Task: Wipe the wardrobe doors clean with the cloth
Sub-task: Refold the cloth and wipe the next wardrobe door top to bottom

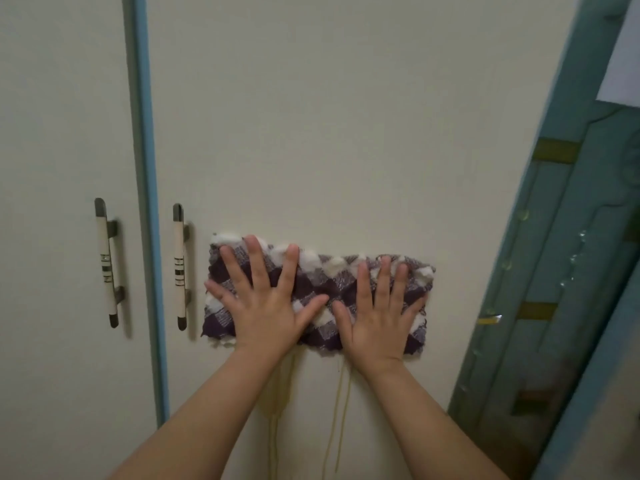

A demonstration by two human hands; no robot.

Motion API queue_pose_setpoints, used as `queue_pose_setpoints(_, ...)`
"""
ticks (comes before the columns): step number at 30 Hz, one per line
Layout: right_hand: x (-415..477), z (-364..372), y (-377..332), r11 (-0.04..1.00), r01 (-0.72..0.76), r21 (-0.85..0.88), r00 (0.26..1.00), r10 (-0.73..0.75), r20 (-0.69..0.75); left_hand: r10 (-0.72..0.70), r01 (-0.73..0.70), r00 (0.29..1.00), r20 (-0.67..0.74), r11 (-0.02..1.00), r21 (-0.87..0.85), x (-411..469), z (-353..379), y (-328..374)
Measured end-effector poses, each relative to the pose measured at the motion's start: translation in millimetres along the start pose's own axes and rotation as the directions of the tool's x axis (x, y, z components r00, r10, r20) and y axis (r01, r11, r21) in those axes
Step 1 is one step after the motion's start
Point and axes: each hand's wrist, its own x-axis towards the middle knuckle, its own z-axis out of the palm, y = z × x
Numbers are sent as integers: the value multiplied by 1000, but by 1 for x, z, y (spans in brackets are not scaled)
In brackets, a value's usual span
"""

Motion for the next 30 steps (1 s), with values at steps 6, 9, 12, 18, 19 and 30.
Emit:
queue_pose_setpoints(6, 91, -38, 41, 1000, 1, -8, 998, -1, -66, -70, 69, 998, 0, 995, -70, 84, -32, 62)
queue_pose_setpoints(9, 101, -45, 67, 999, 16, -41, 994, -20, -104, -74, 73, 997, -14, 994, -77, 91, -32, 91)
queue_pose_setpoints(12, 84, -41, 89, 998, 6, -56, 992, -12, -122, -22, 20, 999, -43, 999, -41, 76, -19, 108)
queue_pose_setpoints(18, 9, -19, 121, 997, 69, -37, 996, -71, -48, 83, -85, 995, -61, 996, -36, 7, 20, 122)
queue_pose_setpoints(19, -6, -14, 122, 997, 70, -38, 997, -71, -30, 95, -97, 994, -55, 995, -27, -7, 25, 121)
queue_pose_setpoints(30, -56, -9, 113, 999, 39, 11, 991, -40, 125, 102, -101, 994, 36, 995, -23, -55, 33, 108)
